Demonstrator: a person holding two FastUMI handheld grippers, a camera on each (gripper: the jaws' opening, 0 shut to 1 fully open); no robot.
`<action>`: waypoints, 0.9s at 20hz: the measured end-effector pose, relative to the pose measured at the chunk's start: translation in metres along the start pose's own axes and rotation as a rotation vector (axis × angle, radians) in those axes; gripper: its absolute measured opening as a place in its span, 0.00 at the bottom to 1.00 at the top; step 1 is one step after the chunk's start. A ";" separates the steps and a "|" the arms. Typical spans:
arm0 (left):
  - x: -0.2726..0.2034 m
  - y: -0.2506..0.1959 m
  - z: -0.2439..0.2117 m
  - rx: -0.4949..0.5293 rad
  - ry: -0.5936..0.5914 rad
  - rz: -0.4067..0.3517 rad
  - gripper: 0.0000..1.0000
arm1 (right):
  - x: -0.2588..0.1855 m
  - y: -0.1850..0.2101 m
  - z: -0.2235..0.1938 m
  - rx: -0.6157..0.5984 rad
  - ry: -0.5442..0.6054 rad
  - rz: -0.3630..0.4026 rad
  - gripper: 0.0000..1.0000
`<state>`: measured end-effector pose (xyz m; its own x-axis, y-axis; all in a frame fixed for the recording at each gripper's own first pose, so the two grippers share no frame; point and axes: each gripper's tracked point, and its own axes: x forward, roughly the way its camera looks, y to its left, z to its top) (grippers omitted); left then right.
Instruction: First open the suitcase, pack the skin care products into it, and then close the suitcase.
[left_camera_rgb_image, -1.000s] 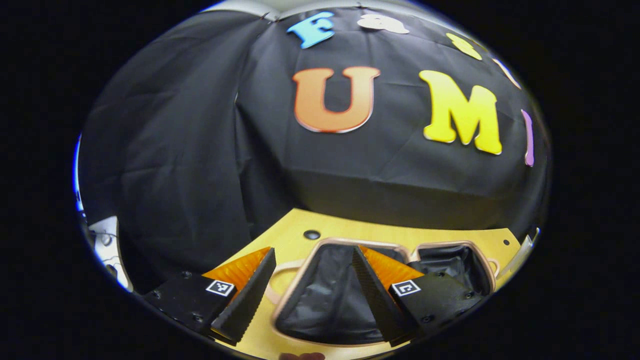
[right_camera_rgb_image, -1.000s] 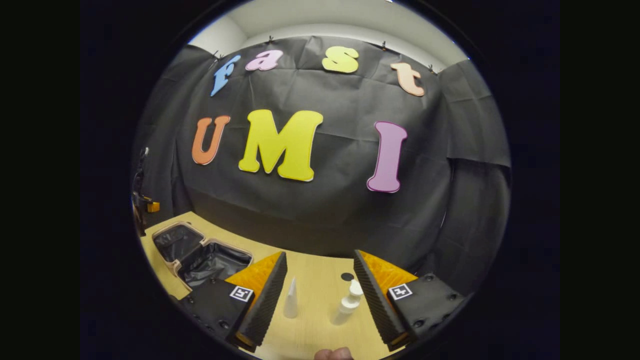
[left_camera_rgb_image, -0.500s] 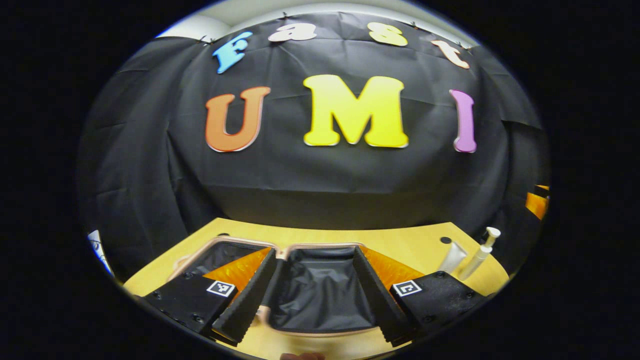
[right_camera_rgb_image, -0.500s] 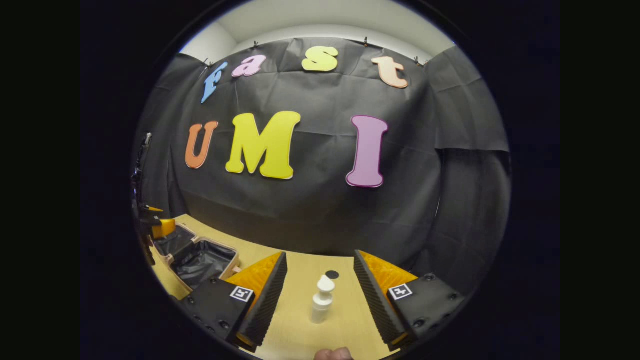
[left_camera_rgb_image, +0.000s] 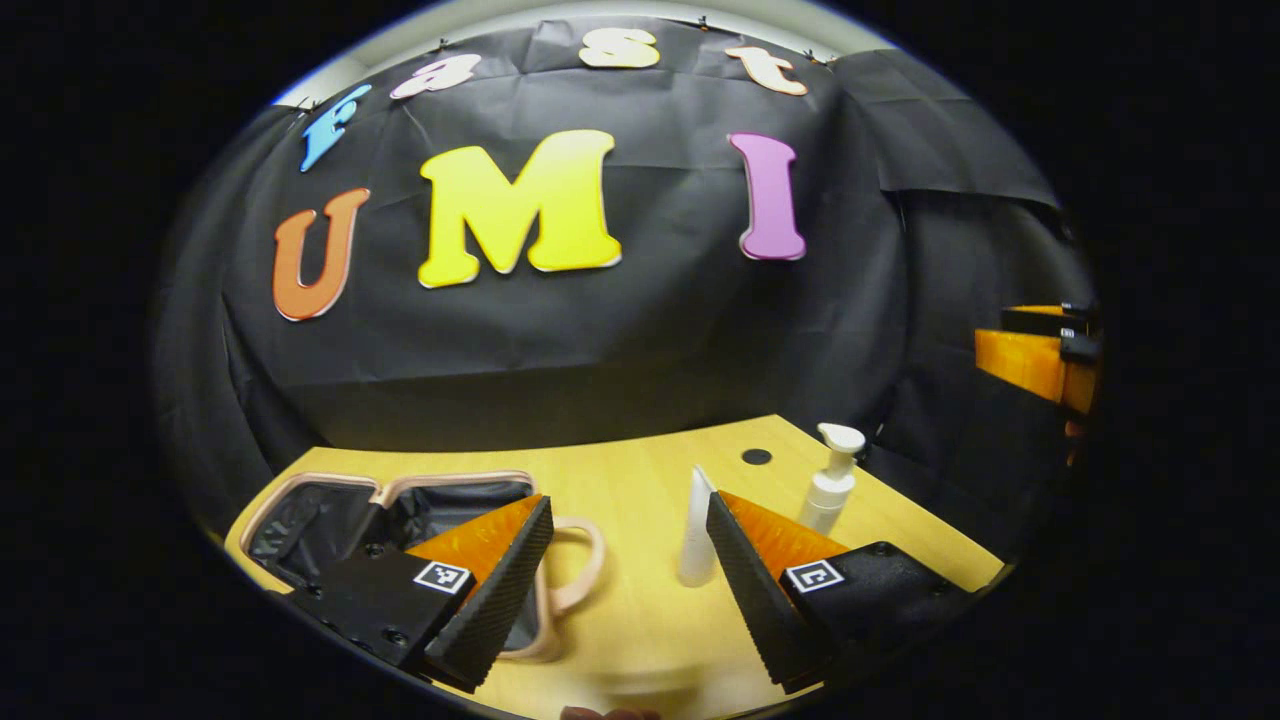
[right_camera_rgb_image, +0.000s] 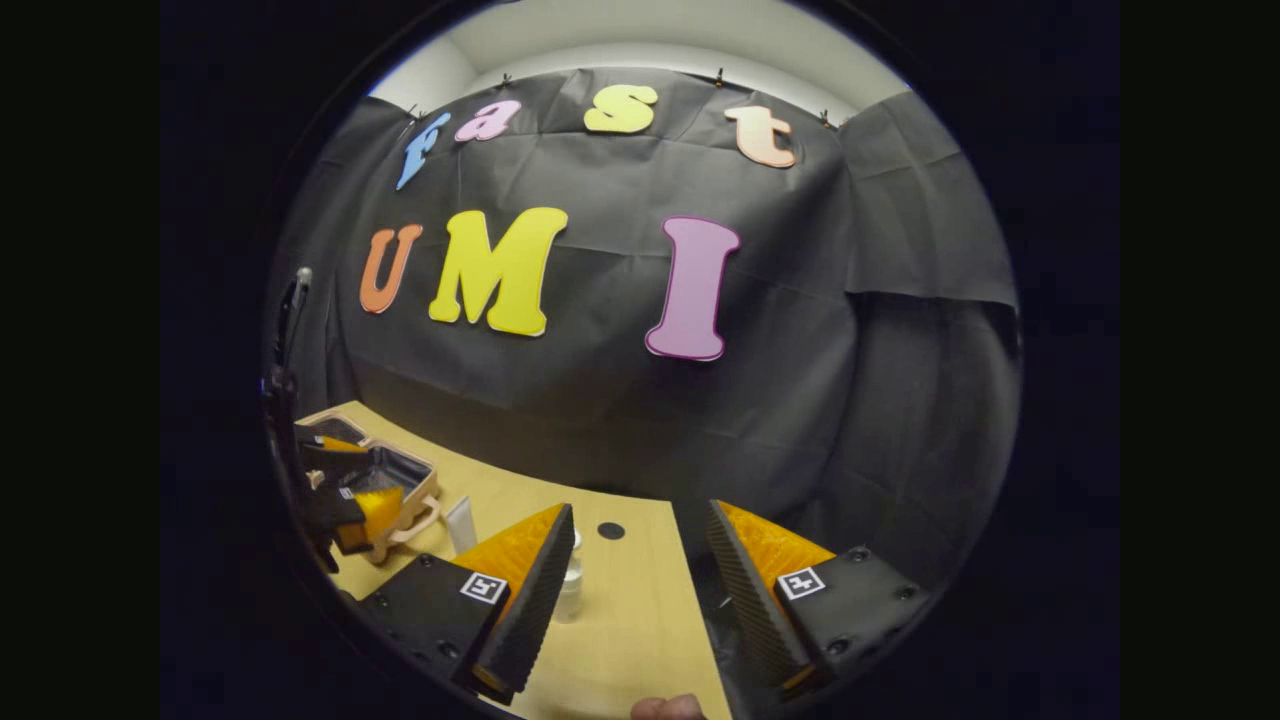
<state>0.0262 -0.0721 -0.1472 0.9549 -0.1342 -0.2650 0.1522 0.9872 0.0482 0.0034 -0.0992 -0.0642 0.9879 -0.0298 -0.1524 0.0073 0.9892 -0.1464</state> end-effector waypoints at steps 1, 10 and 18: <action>0.007 -0.011 -0.007 -0.008 0.015 -0.011 0.98 | 0.000 -0.006 -0.004 -0.004 0.006 -0.004 0.80; 0.068 -0.043 -0.079 -0.076 0.133 0.032 0.99 | -0.004 -0.046 -0.054 -0.023 0.131 -0.034 0.79; 0.113 -0.034 -0.125 -0.088 0.199 0.056 1.00 | -0.003 -0.064 -0.065 -0.023 0.175 -0.074 0.80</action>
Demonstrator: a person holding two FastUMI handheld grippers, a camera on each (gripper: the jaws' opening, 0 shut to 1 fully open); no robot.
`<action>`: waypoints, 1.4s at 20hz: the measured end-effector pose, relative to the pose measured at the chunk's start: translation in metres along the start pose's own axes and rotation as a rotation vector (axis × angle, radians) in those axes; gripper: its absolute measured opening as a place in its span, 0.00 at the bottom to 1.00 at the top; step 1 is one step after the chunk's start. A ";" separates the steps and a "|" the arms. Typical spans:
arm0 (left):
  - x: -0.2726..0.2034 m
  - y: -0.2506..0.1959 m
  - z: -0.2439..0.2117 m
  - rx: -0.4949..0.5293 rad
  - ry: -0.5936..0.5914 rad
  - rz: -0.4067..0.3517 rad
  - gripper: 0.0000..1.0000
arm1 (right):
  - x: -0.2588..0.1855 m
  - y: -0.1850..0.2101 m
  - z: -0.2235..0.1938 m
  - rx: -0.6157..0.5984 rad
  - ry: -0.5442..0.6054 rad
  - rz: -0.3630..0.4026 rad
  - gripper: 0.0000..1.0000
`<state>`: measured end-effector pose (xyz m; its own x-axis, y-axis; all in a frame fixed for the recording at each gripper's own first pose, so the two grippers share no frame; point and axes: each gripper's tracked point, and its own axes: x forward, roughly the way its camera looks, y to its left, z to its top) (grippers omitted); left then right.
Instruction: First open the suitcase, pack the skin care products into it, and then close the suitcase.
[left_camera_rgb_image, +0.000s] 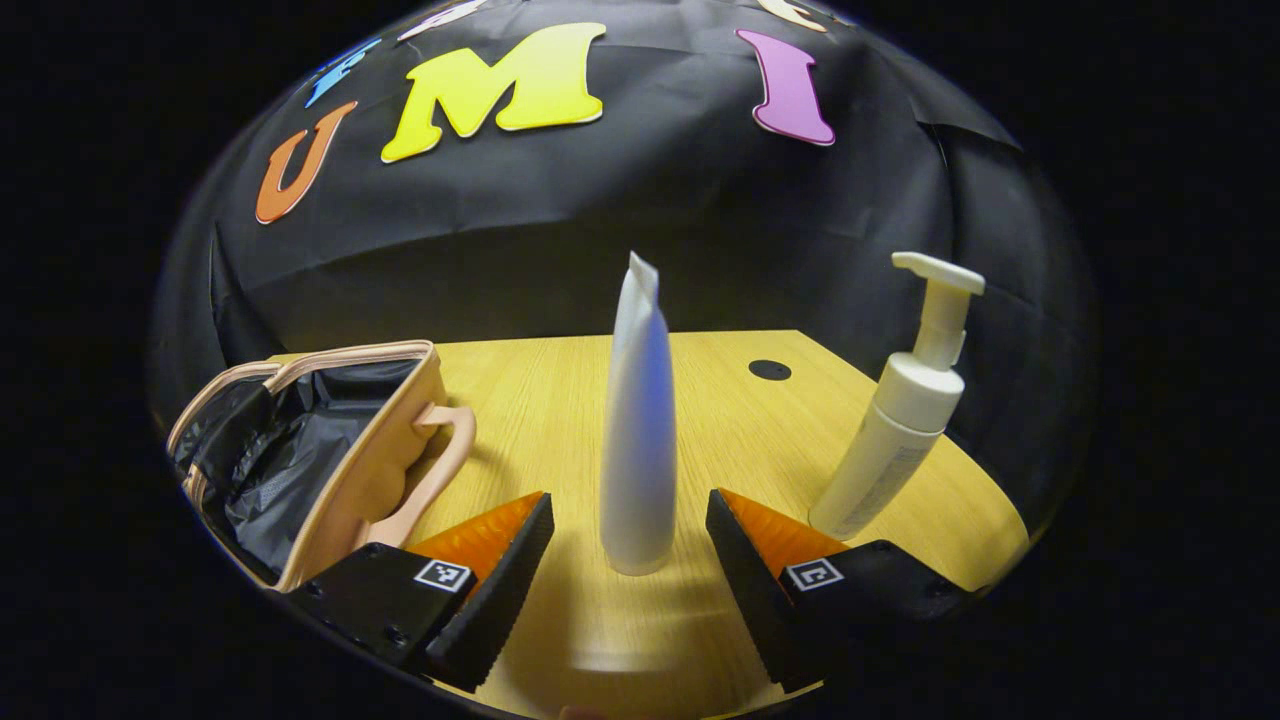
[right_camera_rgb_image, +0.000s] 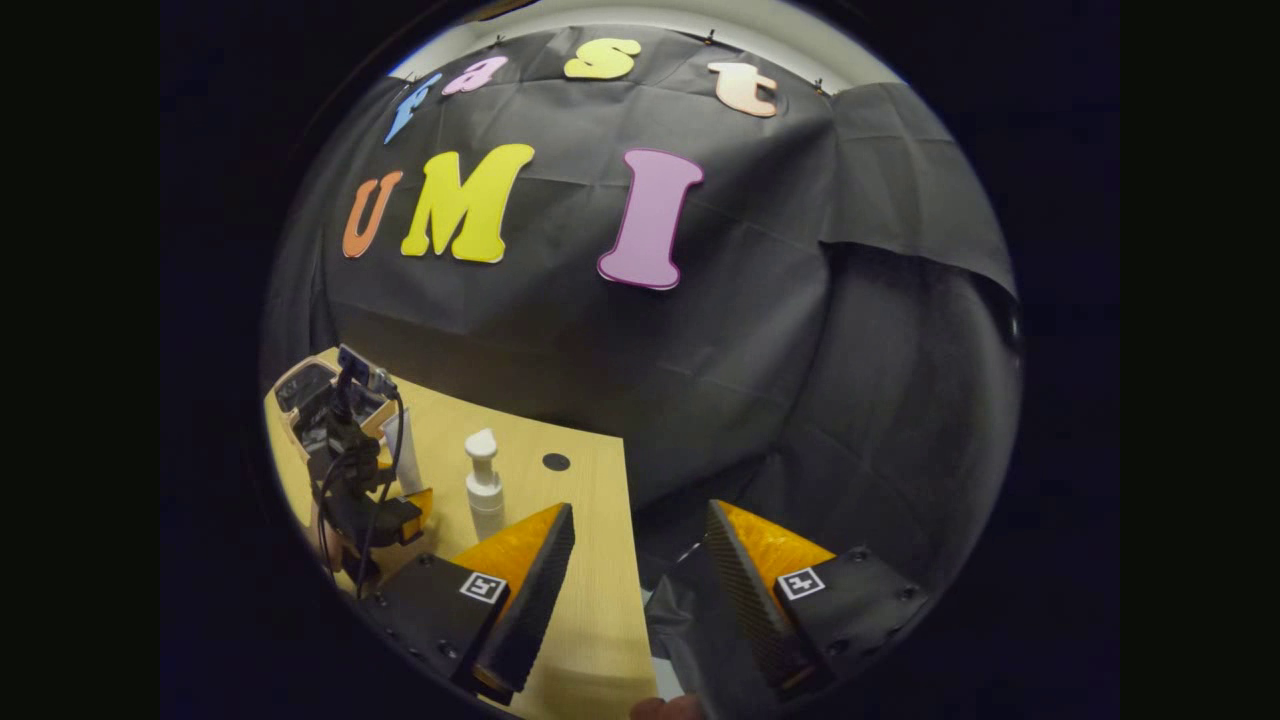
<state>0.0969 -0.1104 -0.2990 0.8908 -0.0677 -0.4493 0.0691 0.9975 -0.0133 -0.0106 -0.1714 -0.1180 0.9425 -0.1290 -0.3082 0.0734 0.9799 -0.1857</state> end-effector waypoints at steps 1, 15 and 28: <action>0.003 0.001 -0.003 -0.005 0.013 -0.002 0.95 | 0.000 0.002 0.001 0.001 -0.002 0.001 0.79; -0.028 0.010 0.005 -0.062 0.098 -0.074 0.52 | -0.004 0.043 -0.005 0.016 0.003 0.061 0.79; -0.177 0.056 0.074 -0.034 0.047 -0.075 0.45 | 0.076 0.165 -0.109 0.043 0.211 0.355 0.80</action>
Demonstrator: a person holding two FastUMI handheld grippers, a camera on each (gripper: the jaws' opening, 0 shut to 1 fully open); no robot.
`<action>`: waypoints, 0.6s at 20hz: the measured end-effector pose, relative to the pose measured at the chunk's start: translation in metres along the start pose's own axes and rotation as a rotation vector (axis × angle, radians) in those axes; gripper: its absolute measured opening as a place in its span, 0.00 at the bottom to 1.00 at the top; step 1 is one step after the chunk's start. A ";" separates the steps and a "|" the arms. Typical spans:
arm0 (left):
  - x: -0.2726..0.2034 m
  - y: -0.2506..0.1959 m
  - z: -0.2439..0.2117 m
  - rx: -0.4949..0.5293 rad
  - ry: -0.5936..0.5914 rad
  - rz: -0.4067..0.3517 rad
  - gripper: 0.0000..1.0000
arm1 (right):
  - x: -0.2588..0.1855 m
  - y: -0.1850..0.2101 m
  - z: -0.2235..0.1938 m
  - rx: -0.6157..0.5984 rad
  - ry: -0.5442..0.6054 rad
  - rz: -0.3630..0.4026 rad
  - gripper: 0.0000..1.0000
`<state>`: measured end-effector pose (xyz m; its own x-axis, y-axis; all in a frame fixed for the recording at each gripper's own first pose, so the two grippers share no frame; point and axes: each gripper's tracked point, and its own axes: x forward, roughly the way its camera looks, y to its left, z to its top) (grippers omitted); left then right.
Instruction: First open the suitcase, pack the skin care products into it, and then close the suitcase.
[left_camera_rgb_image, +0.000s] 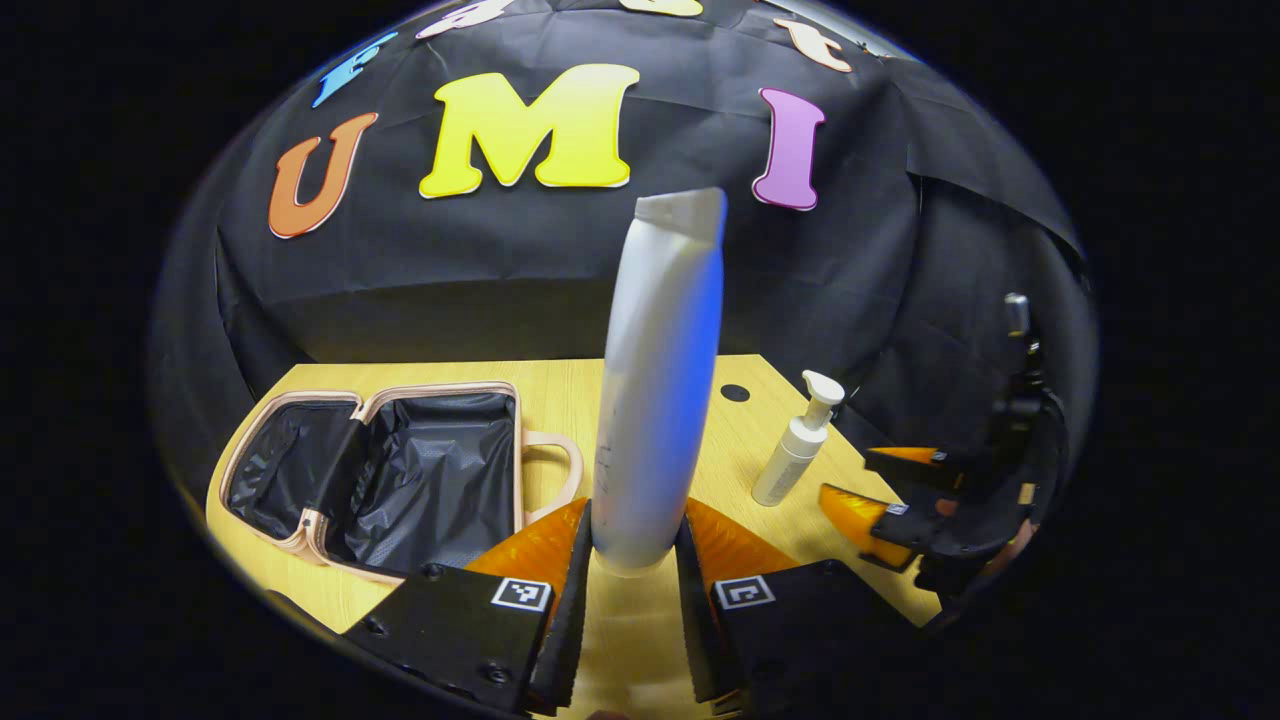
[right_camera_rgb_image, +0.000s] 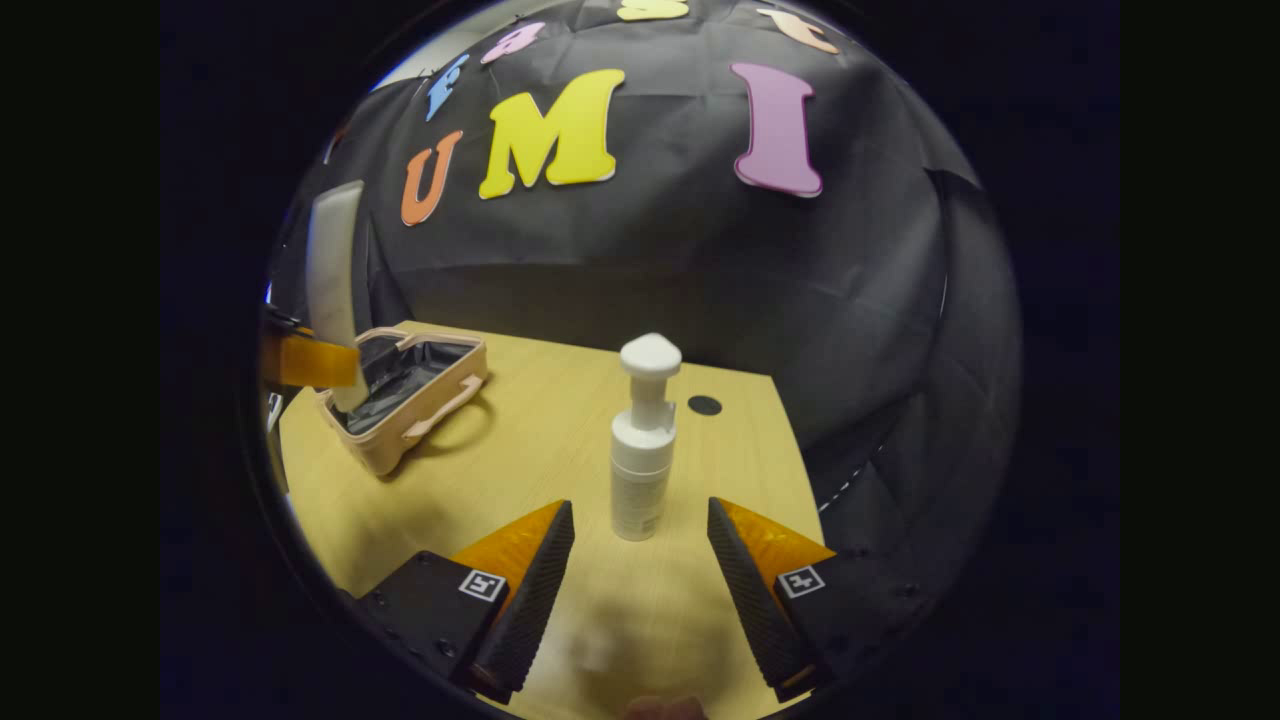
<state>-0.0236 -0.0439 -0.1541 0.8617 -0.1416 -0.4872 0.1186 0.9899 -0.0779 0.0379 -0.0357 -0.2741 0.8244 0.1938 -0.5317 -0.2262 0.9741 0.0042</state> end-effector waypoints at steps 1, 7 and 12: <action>-0.005 0.006 -0.001 -0.004 0.005 0.016 0.46 | 0.013 0.001 0.000 0.014 0.004 0.001 0.81; -0.032 0.039 -0.016 -0.090 0.036 0.110 0.45 | 0.057 -0.002 0.003 0.081 0.021 -0.009 0.81; -0.047 0.065 -0.016 -0.107 0.058 0.169 0.45 | 0.080 0.001 0.001 0.128 0.028 -0.009 0.81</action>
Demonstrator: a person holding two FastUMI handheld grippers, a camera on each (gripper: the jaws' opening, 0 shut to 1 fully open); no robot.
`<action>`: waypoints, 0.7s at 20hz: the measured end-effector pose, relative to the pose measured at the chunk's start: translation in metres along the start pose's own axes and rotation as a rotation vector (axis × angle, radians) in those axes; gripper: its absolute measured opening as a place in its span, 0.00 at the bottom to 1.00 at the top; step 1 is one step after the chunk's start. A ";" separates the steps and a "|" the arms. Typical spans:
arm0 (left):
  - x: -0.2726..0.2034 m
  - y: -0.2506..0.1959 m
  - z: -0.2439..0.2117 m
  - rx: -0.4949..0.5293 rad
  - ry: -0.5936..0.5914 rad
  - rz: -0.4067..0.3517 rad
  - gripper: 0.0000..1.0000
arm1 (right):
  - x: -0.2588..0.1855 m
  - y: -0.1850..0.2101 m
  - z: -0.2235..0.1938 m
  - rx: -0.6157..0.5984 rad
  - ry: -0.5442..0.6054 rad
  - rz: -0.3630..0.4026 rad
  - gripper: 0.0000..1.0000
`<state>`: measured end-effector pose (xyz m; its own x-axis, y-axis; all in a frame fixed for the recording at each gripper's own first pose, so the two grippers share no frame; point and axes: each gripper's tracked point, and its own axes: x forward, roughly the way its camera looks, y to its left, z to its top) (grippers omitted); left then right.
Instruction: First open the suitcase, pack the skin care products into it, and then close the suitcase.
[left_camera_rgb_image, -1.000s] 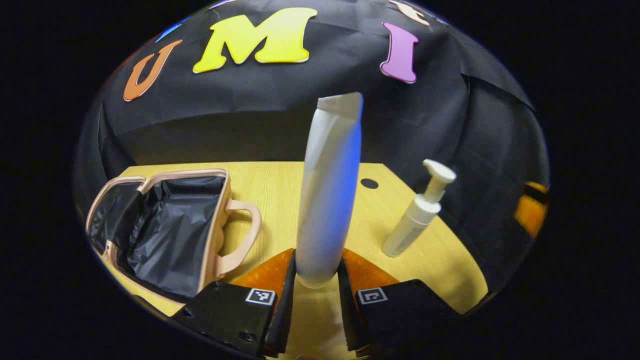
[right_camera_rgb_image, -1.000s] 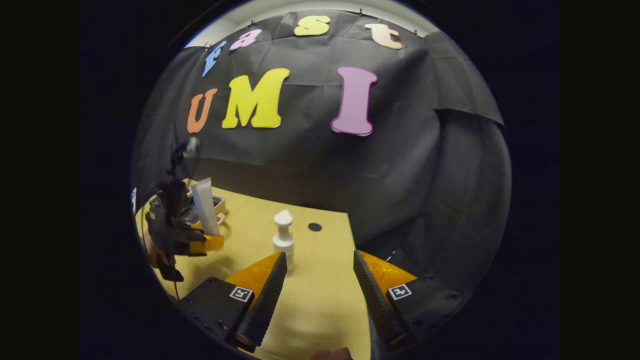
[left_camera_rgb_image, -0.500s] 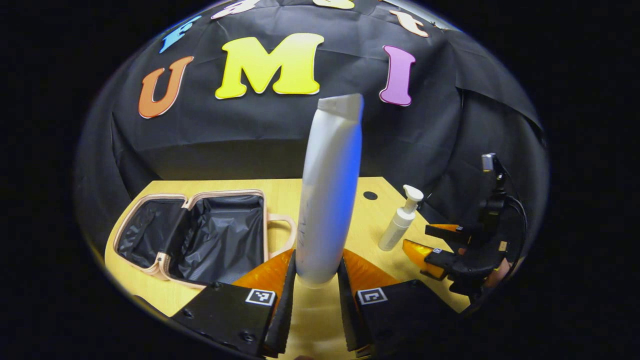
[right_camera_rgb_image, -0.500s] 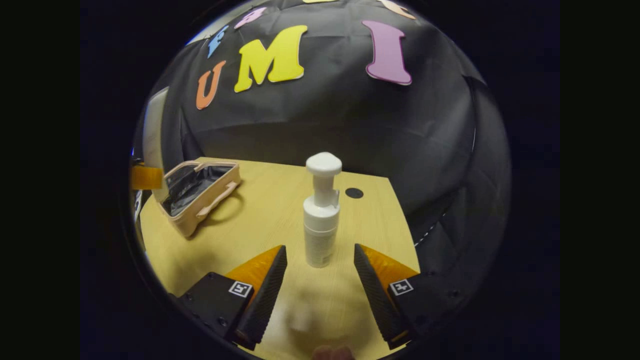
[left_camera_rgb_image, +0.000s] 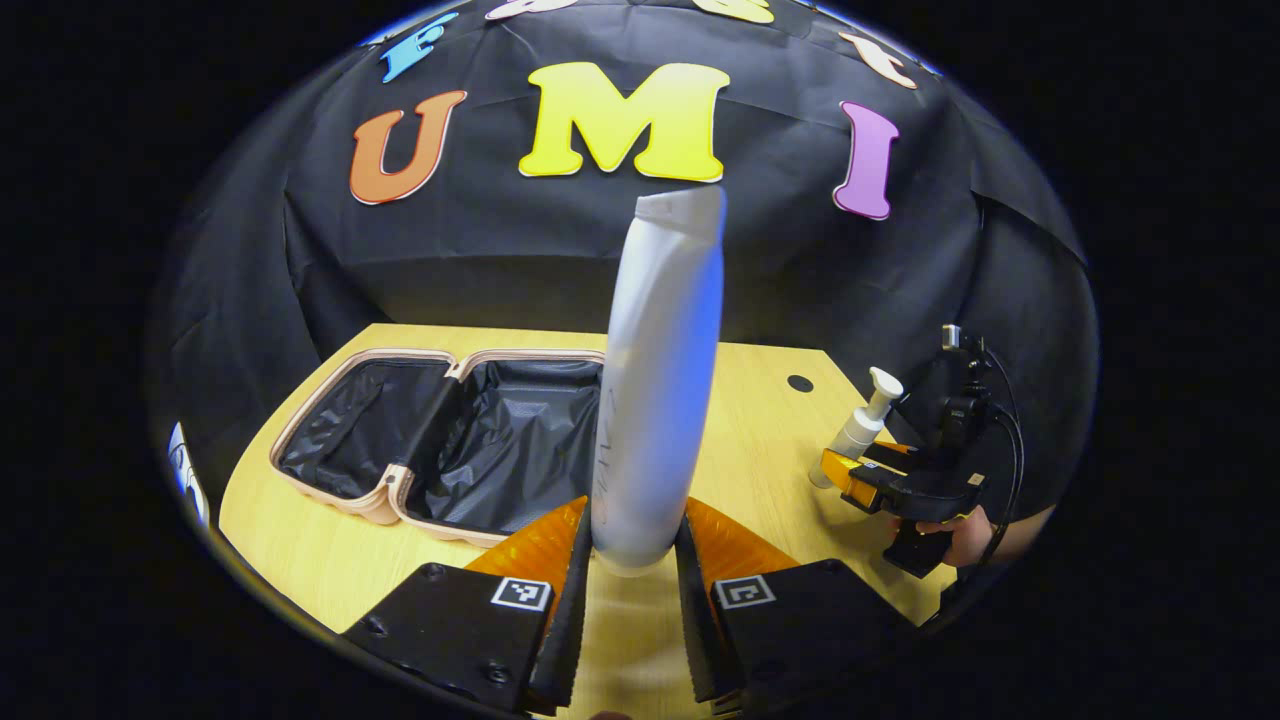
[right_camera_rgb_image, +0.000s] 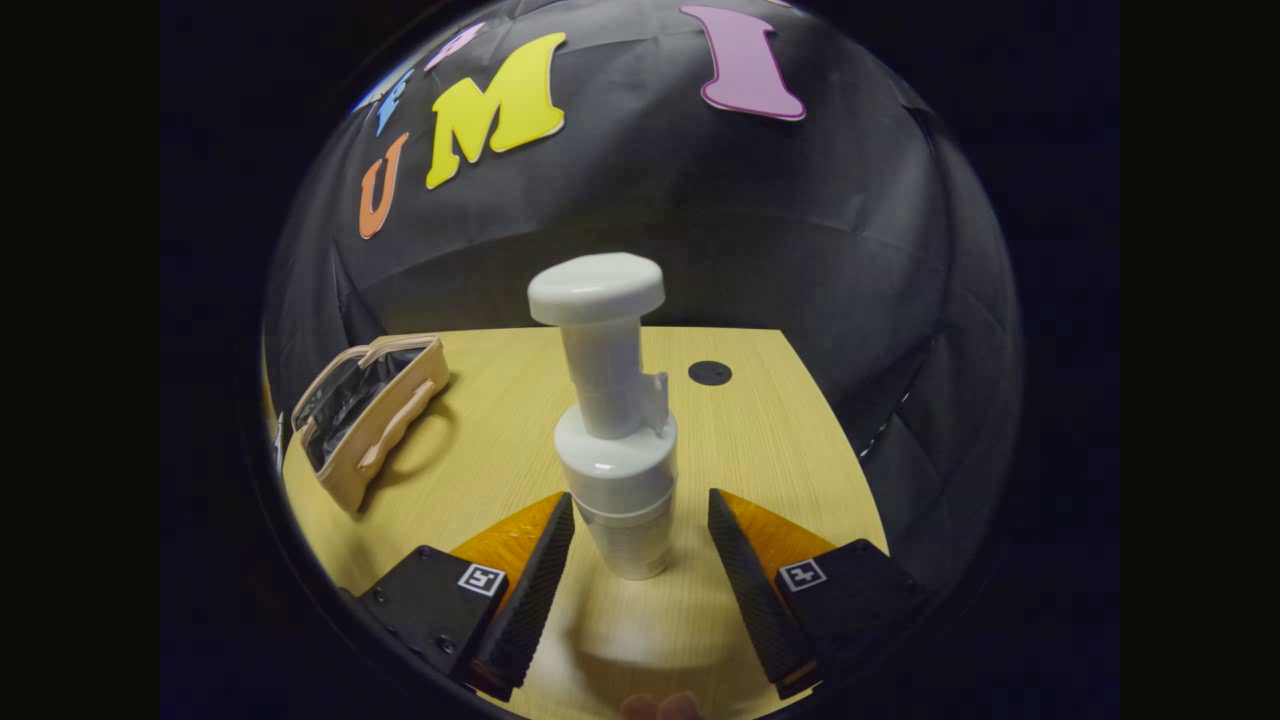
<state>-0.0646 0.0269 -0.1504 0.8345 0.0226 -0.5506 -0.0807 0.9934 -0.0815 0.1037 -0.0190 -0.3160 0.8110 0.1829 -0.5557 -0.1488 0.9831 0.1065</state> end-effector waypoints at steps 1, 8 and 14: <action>-0.002 0.005 0.001 -0.005 0.000 0.005 0.45 | 0.003 0.000 -0.001 -0.005 0.001 -0.005 0.81; -0.010 0.033 0.003 -0.037 0.006 0.027 0.45 | 0.011 0.004 0.003 -0.055 0.001 -0.029 0.55; -0.008 0.078 0.023 -0.051 -0.022 0.030 0.45 | -0.020 0.012 0.012 -0.055 0.031 -0.020 0.48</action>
<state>-0.0648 0.1065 -0.1330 0.8429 0.0552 -0.5353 -0.1328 0.9853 -0.1076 0.0920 -0.0110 -0.2937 0.7965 0.1620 -0.5825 -0.1642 0.9852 0.0496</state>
